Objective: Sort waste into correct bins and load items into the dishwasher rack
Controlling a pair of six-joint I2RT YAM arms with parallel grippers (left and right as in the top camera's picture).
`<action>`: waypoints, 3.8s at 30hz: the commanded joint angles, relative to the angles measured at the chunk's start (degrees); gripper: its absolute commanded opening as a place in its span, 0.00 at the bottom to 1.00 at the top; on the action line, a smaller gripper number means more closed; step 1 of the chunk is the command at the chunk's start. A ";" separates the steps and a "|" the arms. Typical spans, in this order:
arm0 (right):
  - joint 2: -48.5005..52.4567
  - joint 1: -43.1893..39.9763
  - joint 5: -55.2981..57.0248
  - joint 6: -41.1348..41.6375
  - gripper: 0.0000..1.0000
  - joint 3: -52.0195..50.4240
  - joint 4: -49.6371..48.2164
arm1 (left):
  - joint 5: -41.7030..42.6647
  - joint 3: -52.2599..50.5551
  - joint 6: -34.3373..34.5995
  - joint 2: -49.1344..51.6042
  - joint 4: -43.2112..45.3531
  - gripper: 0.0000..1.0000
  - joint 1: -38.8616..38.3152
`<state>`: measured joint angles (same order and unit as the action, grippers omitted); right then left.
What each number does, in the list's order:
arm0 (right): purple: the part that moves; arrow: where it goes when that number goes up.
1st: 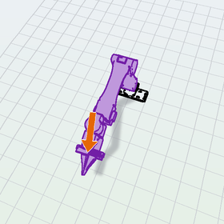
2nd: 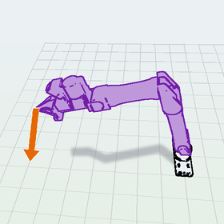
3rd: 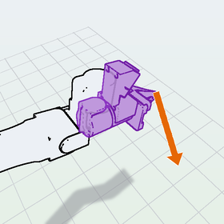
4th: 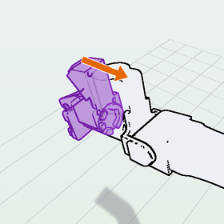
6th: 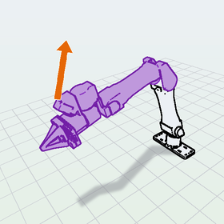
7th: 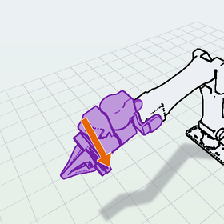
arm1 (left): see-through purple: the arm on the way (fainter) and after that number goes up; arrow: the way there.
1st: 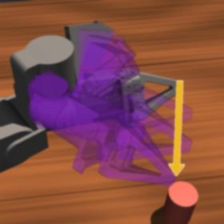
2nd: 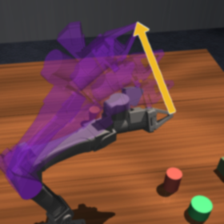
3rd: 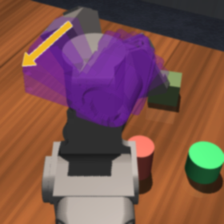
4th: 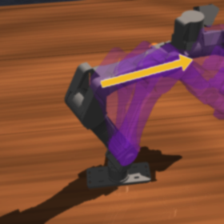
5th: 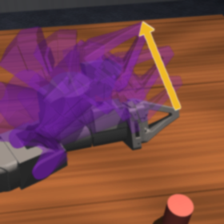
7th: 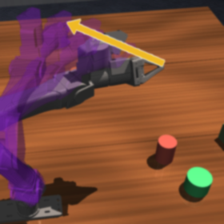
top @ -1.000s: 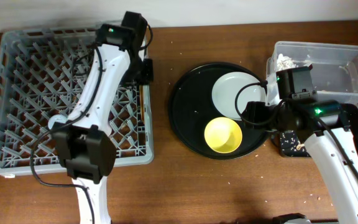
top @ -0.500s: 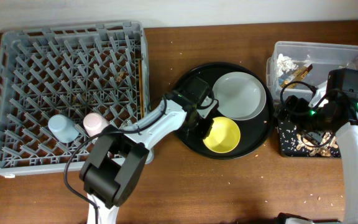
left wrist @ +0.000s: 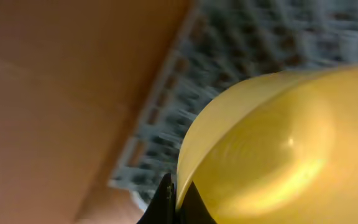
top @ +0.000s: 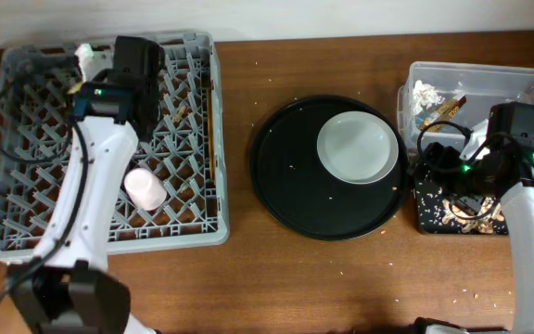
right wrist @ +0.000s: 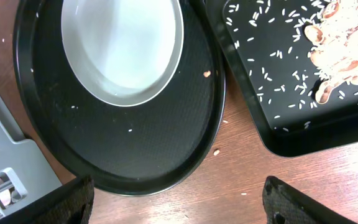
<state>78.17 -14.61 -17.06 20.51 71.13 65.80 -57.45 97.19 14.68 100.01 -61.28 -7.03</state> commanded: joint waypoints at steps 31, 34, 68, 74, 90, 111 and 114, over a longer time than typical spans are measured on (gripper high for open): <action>0.11 -0.37 -0.31 -0.76 0.88 0.28 -1.07 | 62.93 15.74 -2.62 14.91 3.65 0.61 -20.92; 0.11 -0.37 -0.31 -0.76 0.88 0.28 -1.07 | 68.98 12.61 2.64 22.67 14.75 0.65 -24.74; 0.09 -0.37 -0.31 -0.79 0.88 0.28 -1.07 | -9.38 -1.40 10.38 8.81 -7.69 0.46 -10.19; -12.26 -0.28 -18.18 -19.50 0.81 0.61 -5.62 | 41.68 7.45 2.78 -6.60 -7.50 0.99 -9.20; -25.16 10.91 -13.97 -23.56 0.99 -0.02 -3.96 | 52.30 7.43 2.56 -24.22 -18.18 0.99 -9.20; -77.92 13.86 -12.46 -46.66 0.98 -70.82 -63.25 | 52.30 7.43 2.56 -24.22 -18.18 0.99 -9.20; -77.85 13.86 -12.44 -46.64 0.98 -70.82 -63.21 | 52.30 7.43 2.56 -24.22 -18.18 0.99 -9.20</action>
<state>0.69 -1.06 -29.80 -26.15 0.91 2.70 -5.50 104.47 17.67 76.27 -79.55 -16.51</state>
